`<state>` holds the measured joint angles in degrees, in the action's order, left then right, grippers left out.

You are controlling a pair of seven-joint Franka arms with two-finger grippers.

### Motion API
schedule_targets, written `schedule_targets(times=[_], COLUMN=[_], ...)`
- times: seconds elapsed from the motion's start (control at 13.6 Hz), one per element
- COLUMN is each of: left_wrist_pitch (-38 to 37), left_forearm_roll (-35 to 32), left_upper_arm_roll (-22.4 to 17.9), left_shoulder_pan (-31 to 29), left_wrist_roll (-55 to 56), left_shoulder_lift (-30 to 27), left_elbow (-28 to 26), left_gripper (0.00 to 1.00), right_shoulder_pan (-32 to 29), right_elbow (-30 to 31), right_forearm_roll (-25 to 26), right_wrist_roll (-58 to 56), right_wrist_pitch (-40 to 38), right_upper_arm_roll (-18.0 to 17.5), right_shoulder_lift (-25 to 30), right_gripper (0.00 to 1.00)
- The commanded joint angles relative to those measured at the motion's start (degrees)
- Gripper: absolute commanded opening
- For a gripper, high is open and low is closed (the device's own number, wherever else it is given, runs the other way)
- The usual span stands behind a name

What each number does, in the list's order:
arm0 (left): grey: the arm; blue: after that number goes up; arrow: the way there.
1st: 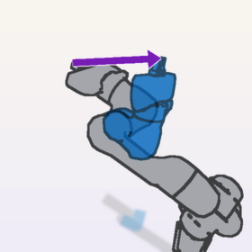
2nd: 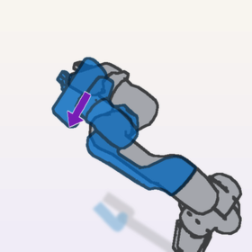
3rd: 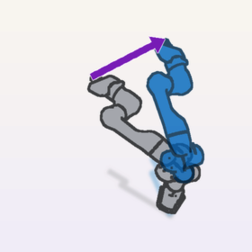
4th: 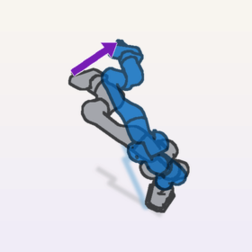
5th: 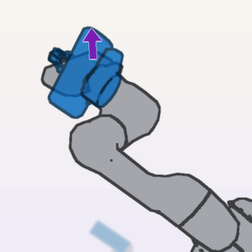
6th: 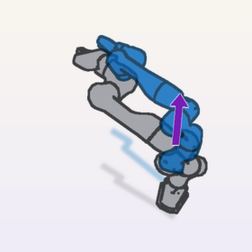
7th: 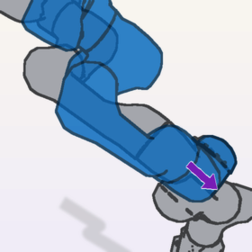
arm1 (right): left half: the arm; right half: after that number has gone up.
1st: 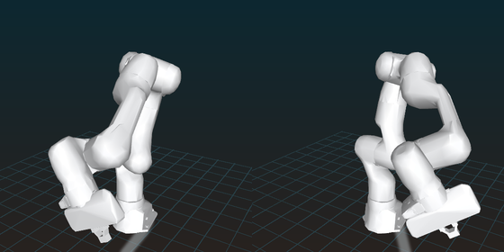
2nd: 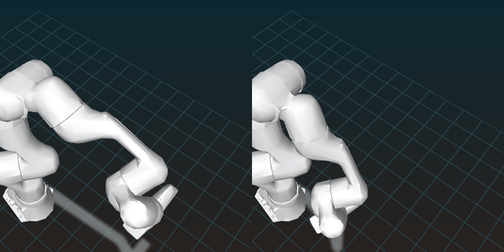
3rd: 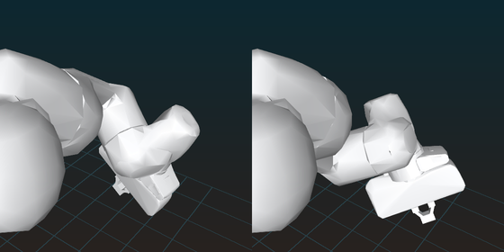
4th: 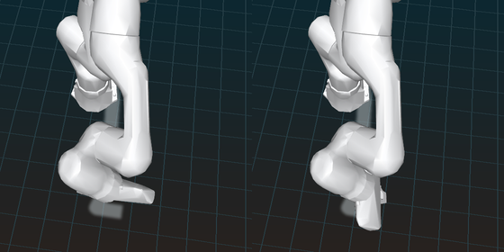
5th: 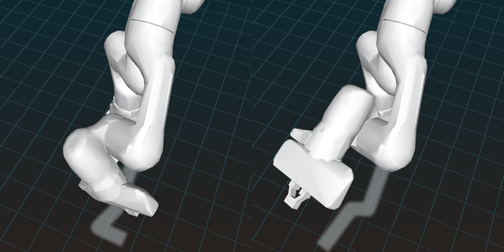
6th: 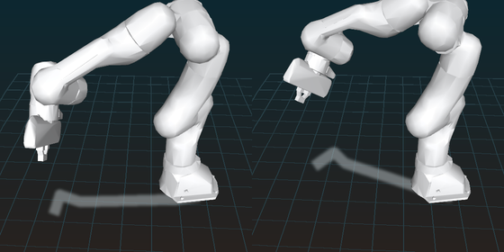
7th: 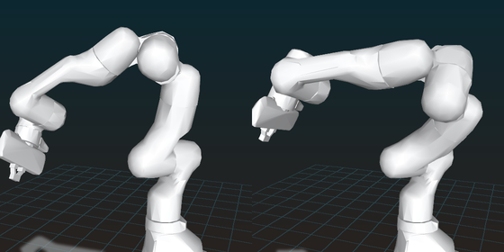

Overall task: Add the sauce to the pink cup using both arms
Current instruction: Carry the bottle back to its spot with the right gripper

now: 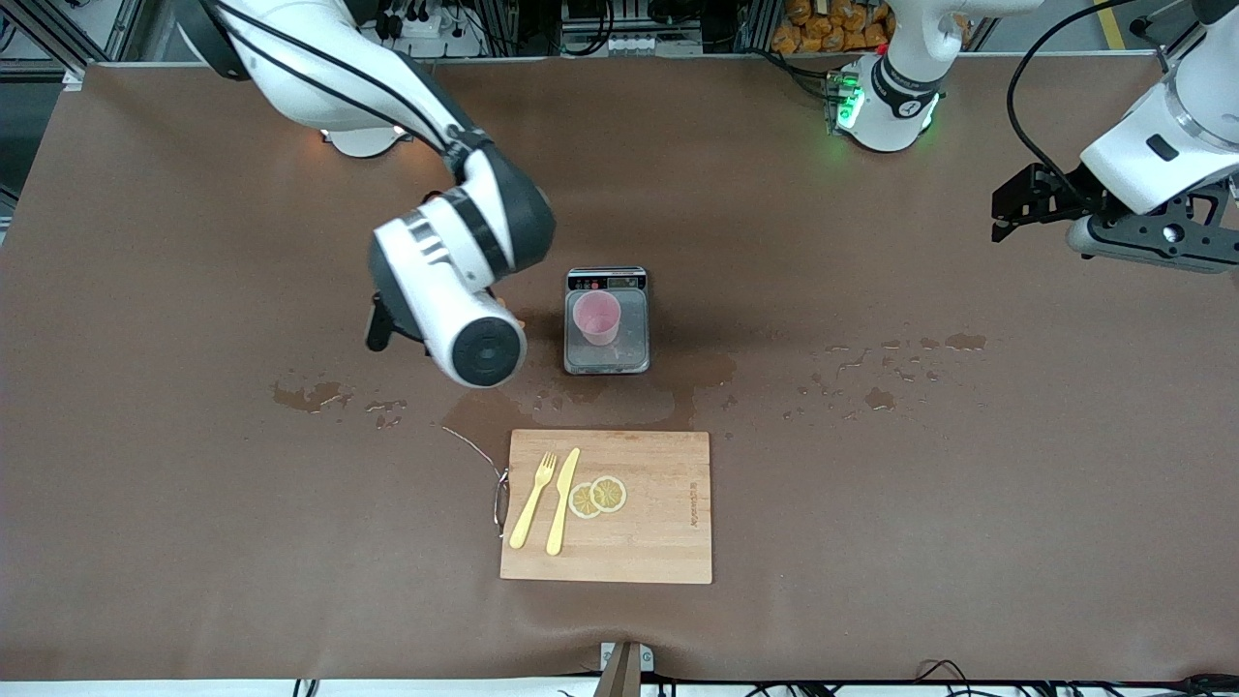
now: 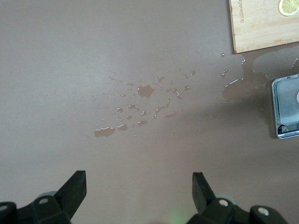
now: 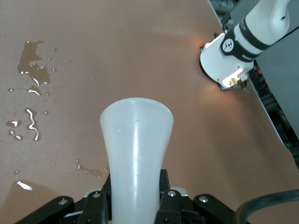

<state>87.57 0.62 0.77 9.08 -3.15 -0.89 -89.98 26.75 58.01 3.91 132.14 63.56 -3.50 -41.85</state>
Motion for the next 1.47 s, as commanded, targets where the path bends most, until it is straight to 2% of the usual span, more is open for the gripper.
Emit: schedule_targets(times=[0.0, 0.22, 0.44, 0.74, 0.88, 1.1, 1.4], left_wrist_pitch=[-1.6, -1.7, -2.6, -2.7, -2.5, -2.4, -2.4], left_forearm_roll=[-1.4, -1.6, -1.2, -1.4, -1.1, -1.1, -1.1], left_upper_arm_roll=[-0.4, -0.3, -0.1, 0.1, 0.0, 0.1, 0.2], left_shoulder_pan=[1.0, 0.1, -4.1, -5.1, -5.0, -4.6, -5.0], left_wrist_roll=[1.2, -0.2, -8.5, -7.4, -7.5, -4.5, -3.9], left_shoulder_lift=[-0.1, 0.1, -0.2, -0.1, -0.6, -0.4, -0.3], left_elbow=[0.5, 0.9, 0.7, 0.9, 0.8, 0.6, 0.7], left_gripper=[1.00, 1.00, 1.00, 1.00, 1.00, 1.00, 1.00], right_shoulder_pan=[-5.6, -11.4, -18.6, -28.5, -32.4, -39.2, -46.6], right_elbow=[2.4, 5.0, 5.9, 9.5, 9.9, 12.5, 17.1], right_forearm_roll=[-6.6, -10.4, -15.2, -21.2, -21.4, -27.6, -32.2], right_wrist_roll=[-4.2, -10.4, -18.1, -31.6, -37.2, -46.8, -61.0], right_wrist_pitch=[3.7, 5.3, 5.1, 4.7, 4.6, 4.6, 5.4], right_upper_arm_roll=[-0.5, -0.5, -0.6, -0.5, -0.6, -0.5, -0.4], right_shoulder_lift=[6.2, 9.5, 11.9, 14.0, 14.2, 14.2, 13.2], right_gripper=[0.27, 0.27, 0.27, 0.27, 0.27, 0.28, 0.29])
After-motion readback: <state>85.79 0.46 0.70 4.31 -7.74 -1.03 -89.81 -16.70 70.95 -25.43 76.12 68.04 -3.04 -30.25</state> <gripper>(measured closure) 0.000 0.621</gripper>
